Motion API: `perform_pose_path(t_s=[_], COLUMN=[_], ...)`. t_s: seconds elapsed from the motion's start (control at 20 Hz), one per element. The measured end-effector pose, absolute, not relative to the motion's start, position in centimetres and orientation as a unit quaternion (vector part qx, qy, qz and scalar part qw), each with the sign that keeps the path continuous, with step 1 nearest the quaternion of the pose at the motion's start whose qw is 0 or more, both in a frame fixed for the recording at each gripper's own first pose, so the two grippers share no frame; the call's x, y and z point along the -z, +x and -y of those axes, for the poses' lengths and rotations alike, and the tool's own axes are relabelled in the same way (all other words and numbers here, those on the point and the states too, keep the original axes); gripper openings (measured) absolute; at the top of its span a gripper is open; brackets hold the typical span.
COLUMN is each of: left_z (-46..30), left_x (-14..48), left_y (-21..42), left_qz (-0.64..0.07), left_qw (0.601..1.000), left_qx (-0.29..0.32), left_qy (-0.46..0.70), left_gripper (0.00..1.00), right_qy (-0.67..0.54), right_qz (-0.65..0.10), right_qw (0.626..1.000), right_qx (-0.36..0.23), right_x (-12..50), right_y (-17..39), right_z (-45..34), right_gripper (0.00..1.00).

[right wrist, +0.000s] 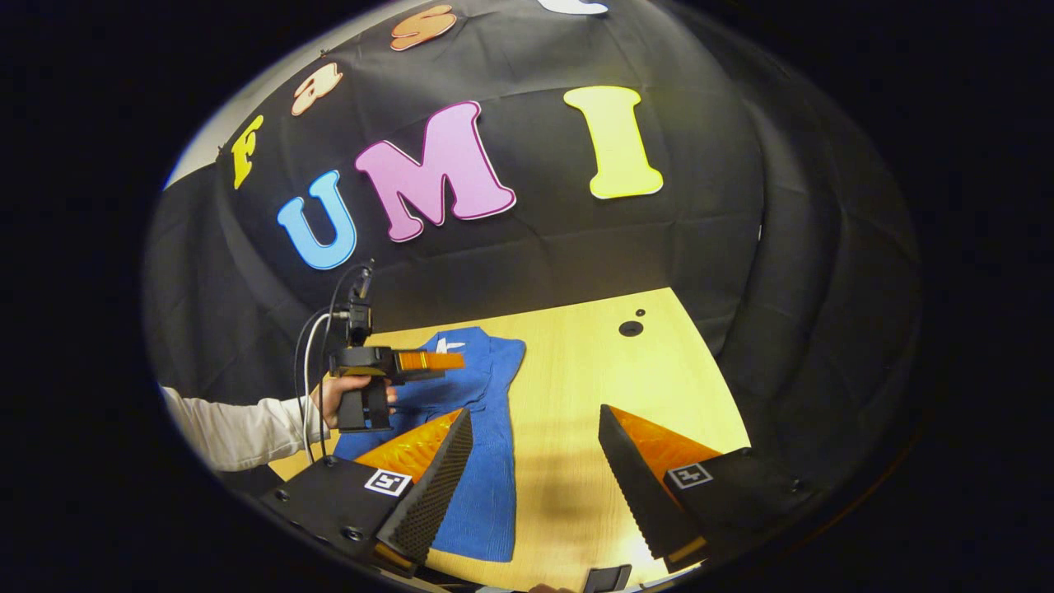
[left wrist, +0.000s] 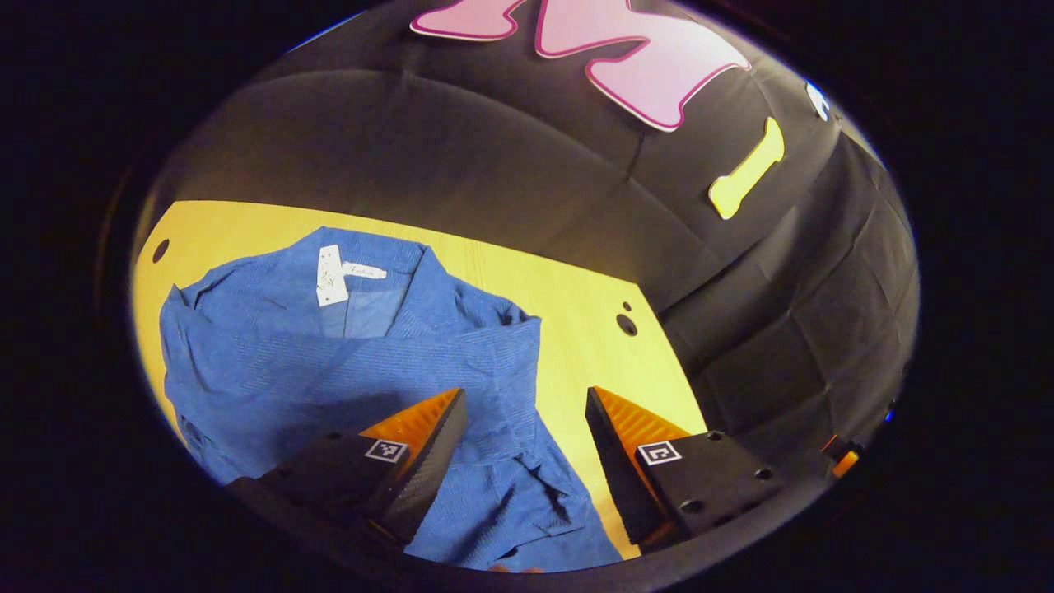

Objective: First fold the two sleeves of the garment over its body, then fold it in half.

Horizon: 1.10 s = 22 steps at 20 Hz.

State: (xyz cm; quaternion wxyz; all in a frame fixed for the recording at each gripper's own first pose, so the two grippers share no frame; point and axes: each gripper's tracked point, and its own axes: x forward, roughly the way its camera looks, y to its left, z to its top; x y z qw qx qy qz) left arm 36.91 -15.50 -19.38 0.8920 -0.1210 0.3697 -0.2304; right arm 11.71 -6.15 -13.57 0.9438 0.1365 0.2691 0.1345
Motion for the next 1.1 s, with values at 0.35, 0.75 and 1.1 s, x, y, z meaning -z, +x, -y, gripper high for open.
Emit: perform_pose_path(t_s=[0.35,0.75,1.1], left_z=[2.0,-14.3,-17.4], left_x=[19.6,25.8,29.5], left_y=[25.2,6.0,3.9], left_qz=[-0.416,-0.583,-0.667], left_qw=[0.903,0.808,0.739], left_qx=[0.101,-0.059,-0.085], left_qy=[-0.018,-0.065,-0.045], left_gripper=[0.85,0.85,0.86], right_qy=[0.154,0.128,0.105], right_qz=[-0.392,-0.605,-0.668], right_qw=[0.894,0.77,0.729], right_qx=[-0.15,-0.158,-0.104], right_x=[22.6,33.5,36.5], right_y=[9.2,2.6,1.1], right_z=[1.3,-4.5,-4.7], right_gripper=[0.97,0.99,1.0])
